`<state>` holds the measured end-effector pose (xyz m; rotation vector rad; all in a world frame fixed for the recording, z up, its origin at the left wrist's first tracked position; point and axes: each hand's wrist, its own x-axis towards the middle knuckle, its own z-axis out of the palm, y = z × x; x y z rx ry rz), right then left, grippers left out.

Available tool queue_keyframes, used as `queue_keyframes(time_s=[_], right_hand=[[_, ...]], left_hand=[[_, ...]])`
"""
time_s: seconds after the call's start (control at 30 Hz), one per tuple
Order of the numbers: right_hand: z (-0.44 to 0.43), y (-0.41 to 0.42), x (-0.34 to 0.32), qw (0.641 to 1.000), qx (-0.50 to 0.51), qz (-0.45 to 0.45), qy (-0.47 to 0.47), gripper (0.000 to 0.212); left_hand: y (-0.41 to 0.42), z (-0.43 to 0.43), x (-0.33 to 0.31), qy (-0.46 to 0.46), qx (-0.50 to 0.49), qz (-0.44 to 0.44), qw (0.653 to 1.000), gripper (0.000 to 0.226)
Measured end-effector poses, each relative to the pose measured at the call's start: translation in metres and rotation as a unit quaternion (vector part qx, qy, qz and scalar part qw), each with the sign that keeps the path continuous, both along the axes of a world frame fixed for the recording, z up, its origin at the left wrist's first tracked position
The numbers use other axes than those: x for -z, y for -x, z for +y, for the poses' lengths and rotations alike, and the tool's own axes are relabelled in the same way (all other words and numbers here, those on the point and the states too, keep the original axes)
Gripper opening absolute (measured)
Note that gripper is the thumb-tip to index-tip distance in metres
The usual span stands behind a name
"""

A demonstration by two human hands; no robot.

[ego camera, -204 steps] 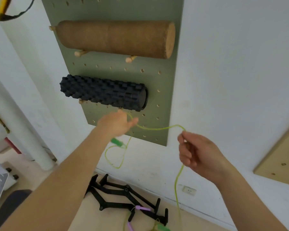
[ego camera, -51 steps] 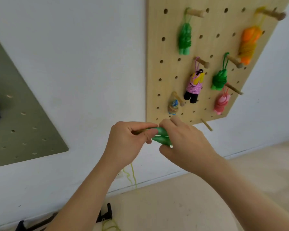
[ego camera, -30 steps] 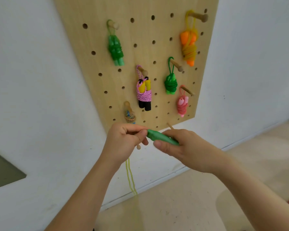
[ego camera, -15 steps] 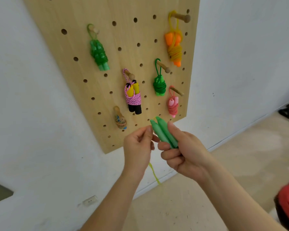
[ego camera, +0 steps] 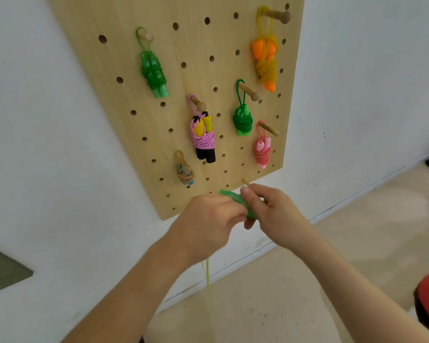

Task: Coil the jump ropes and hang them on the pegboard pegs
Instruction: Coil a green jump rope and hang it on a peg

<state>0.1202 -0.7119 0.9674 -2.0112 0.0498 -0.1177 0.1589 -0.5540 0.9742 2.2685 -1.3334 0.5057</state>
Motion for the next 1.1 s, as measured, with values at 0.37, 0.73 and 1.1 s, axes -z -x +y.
queue_keyframes(time_s=[0.37, 0.73, 1.1], right_hand=[[-0.012, 0.011, -0.019, 0.977, -0.186, 0.068, -0.074, 0.045], [-0.003, 0.028, -0.036, 0.972, -0.212, 0.06, 0.086, 0.015], [-0.002, 0.03, -0.032, 0.956, -0.126, 0.015, -0.264, 0.023]], left_hand=[[0.007, 0.008, -0.027, 0.027, -0.077, 0.056, 0.995, 0.015], [-0.006, 0.012, -0.055, 0.0, -0.013, 0.469, 0.883, 0.015], [0.005, 0.006, -0.007, 0.311, 0.024, 0.583, 0.751, 0.015]])
